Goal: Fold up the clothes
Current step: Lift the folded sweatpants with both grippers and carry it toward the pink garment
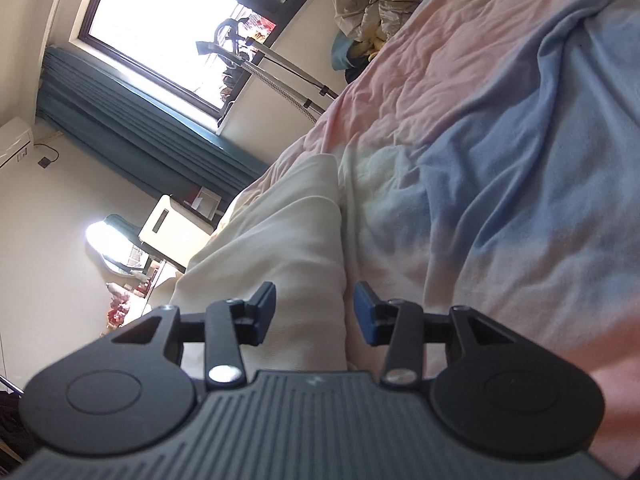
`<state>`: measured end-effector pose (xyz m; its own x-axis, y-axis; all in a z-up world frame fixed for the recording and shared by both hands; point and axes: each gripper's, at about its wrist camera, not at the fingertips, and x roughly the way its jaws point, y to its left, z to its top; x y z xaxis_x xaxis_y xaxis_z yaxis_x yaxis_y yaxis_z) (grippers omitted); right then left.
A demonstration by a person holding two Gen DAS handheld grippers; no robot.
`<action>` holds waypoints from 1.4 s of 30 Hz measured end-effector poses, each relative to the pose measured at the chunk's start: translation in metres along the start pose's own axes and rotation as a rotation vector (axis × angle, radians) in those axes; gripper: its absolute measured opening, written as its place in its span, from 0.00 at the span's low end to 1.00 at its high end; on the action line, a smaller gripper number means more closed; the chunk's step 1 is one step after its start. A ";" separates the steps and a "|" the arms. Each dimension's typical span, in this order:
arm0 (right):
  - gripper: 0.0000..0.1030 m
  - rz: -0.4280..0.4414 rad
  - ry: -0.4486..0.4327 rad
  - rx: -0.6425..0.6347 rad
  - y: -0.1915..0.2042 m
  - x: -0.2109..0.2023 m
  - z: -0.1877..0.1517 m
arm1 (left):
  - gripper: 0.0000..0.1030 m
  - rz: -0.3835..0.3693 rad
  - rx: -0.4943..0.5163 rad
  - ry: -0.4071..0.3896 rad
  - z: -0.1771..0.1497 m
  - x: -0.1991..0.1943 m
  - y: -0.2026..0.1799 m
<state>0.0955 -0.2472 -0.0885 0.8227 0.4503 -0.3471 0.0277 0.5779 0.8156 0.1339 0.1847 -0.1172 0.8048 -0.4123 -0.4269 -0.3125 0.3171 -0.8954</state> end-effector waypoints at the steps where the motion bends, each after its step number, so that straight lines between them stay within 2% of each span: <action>1: 0.47 0.014 0.012 -0.002 0.001 0.005 0.001 | 0.68 0.021 -0.005 -0.001 0.001 0.003 0.004; 2: 0.49 0.027 0.027 -0.005 0.002 0.011 0.001 | 0.68 0.018 -0.014 -0.002 0.002 0.007 0.007; 6: 0.66 0.064 0.067 -0.052 0.007 0.033 0.003 | 0.69 -0.009 -0.012 -0.007 0.007 0.021 0.008; 8: 0.67 0.069 0.086 -0.063 0.005 0.044 0.005 | 0.72 -0.005 0.008 -0.011 0.008 0.029 0.006; 12: 0.68 0.089 0.129 0.011 -0.009 0.068 0.008 | 0.73 0.006 0.036 -0.026 0.010 0.038 0.003; 15: 0.62 0.102 0.131 -0.012 -0.006 0.076 0.007 | 0.67 0.014 0.056 -0.037 0.011 0.044 0.002; 16: 0.60 0.109 0.127 -0.030 -0.004 0.076 0.006 | 0.58 0.017 0.063 -0.040 0.012 0.046 0.001; 17: 0.52 0.110 0.118 -0.042 -0.001 0.075 0.006 | 0.50 0.020 0.070 -0.044 0.012 0.048 0.001; 18: 0.45 0.108 0.105 -0.051 0.001 0.072 0.006 | 0.48 0.019 0.062 -0.048 0.012 0.049 0.001; 21: 0.33 0.108 0.069 -0.080 0.013 0.063 0.008 | 0.37 0.019 0.059 -0.064 0.012 0.046 -0.004; 23: 0.31 0.115 0.043 -0.107 0.026 0.055 0.011 | 0.32 0.020 0.073 -0.071 0.012 0.041 -0.012; 26: 0.30 0.131 -0.002 -0.164 0.053 0.036 0.019 | 0.29 -0.013 0.098 -0.067 0.011 0.027 -0.036; 29: 0.30 0.165 -0.050 -0.162 0.072 0.007 0.036 | 0.29 -0.042 0.137 -0.030 0.004 0.012 -0.073; 33: 0.30 0.182 -0.124 -0.171 0.086 -0.044 0.069 | 0.29 -0.078 0.184 0.009 -0.029 0.007 -0.127; 36: 0.30 0.180 -0.193 -0.176 0.080 -0.095 0.097 | 0.30 -0.131 0.224 0.044 -0.063 0.018 -0.161; 42: 0.30 0.105 -0.313 -0.213 0.034 -0.202 0.163 | 0.30 -0.242 0.291 0.197 -0.182 0.077 -0.208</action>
<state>0.0225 -0.4291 0.0849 0.9492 0.3038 -0.0821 -0.1570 0.6833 0.7131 0.1691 -0.0685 0.0133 0.7168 -0.6510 -0.2498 0.0517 0.4069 -0.9120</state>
